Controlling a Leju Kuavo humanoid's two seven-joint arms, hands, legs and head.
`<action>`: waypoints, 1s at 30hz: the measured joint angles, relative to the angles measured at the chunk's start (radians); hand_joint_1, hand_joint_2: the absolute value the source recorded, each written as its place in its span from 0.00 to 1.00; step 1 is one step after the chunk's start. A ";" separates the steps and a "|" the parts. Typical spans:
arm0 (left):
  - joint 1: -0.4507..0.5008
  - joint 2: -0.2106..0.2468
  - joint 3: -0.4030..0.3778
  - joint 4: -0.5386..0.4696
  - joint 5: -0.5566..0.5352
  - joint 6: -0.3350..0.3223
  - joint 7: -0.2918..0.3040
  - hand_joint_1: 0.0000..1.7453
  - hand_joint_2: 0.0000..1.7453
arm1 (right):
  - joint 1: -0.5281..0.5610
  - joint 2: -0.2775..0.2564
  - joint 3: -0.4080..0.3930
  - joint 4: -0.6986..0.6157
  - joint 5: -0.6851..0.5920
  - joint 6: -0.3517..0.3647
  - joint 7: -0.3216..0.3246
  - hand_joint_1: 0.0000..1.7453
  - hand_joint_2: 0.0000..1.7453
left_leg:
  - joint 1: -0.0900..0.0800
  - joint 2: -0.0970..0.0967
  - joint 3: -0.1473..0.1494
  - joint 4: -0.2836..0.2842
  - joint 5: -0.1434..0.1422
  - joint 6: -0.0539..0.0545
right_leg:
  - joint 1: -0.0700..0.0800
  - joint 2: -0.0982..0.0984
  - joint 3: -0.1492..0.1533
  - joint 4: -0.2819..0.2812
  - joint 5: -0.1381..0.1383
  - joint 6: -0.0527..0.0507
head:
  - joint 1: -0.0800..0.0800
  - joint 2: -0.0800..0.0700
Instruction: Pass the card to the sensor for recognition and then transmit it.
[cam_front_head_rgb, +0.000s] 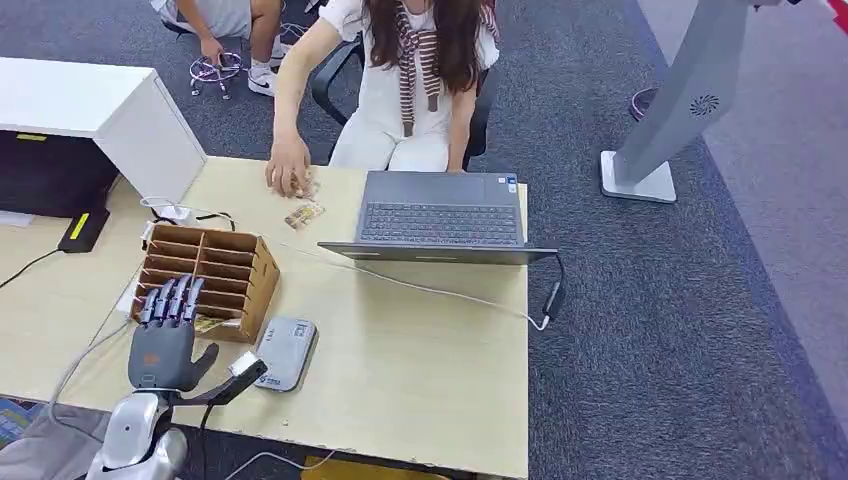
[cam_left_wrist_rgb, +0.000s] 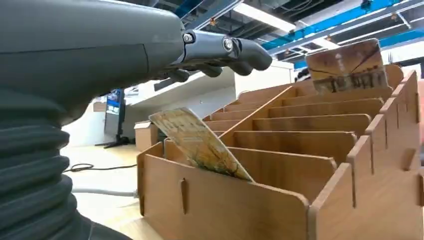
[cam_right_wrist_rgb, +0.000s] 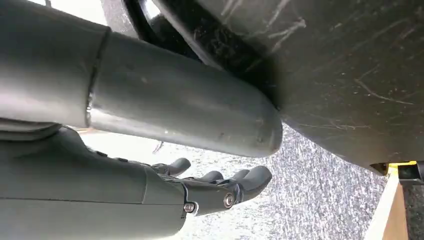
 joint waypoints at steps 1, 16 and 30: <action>0.000 0.000 0.000 0.000 0.000 0.000 0.000 0.00 1.00 | 0.000 0.000 0.001 0.000 0.000 0.000 0.000 0.00 0.00 | 0.000 0.000 0.000 0.000 0.000 0.000 | 0.000 0.000 0.000 0.000 0.000 0.000 | 0.000 0.000; 0.006 0.000 -0.029 -0.038 0.006 0.000 -0.002 0.00 1.00 | 0.000 0.000 0.003 0.000 0.000 -0.002 0.005 0.00 0.00 | 0.000 0.000 0.000 0.000 0.000 0.000 | 0.000 0.000 0.000 0.000 0.000 0.000 | 0.000 0.000; 0.008 0.004 -0.053 -0.060 0.013 0.000 0.006 0.00 1.00 | 0.000 0.000 0.017 0.000 0.000 -0.001 0.005 0.00 0.00 | 0.000 0.000 0.000 0.000 0.000 0.000 | 0.000 0.000 0.000 0.000 0.000 0.000 | 0.000 0.000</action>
